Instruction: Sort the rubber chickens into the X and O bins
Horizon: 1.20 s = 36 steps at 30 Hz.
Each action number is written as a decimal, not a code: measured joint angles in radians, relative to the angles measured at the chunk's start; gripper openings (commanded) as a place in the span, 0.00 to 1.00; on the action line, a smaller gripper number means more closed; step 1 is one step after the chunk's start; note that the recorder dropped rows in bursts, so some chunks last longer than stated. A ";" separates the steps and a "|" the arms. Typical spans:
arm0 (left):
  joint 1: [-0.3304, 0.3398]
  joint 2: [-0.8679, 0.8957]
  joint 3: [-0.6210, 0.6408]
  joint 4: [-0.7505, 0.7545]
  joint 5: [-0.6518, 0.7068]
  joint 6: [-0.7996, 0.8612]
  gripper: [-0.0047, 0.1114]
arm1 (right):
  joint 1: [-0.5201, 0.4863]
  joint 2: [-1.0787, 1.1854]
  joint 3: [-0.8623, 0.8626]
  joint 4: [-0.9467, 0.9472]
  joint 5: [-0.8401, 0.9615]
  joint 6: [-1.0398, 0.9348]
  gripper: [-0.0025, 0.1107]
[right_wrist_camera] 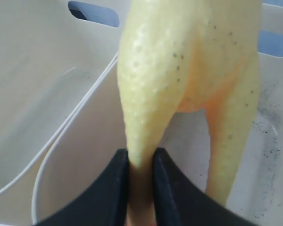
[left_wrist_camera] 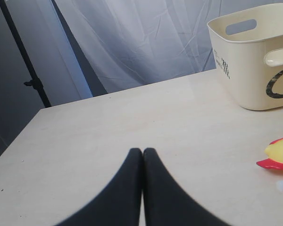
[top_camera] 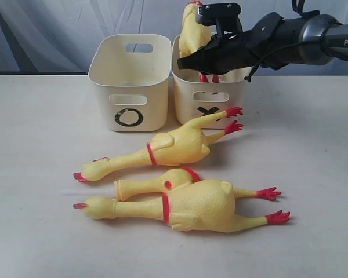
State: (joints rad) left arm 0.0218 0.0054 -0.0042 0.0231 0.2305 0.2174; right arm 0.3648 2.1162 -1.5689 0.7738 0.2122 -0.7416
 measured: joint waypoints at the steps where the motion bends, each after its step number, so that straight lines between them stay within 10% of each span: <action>1: 0.000 0.000 0.000 0.000 0.000 0.000 0.04 | 0.000 0.000 0.000 0.000 0.002 0.000 0.38; 4: 0.000 0.000 0.000 0.000 0.000 0.000 0.04 | 0.000 0.000 -0.005 0.000 0.002 0.017 0.52; 23: 0.000 0.000 0.000 0.000 0.000 0.000 0.04 | 0.000 -0.157 -0.005 -0.088 0.119 0.064 0.51; 36: 0.000 0.000 0.000 0.000 0.000 0.000 0.04 | -0.021 -0.416 -0.005 -0.406 0.575 0.145 0.01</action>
State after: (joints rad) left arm 0.0218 0.0054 -0.0042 0.0231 0.2305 0.2174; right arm 0.3441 1.6998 -1.5736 0.3675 0.7872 -0.5963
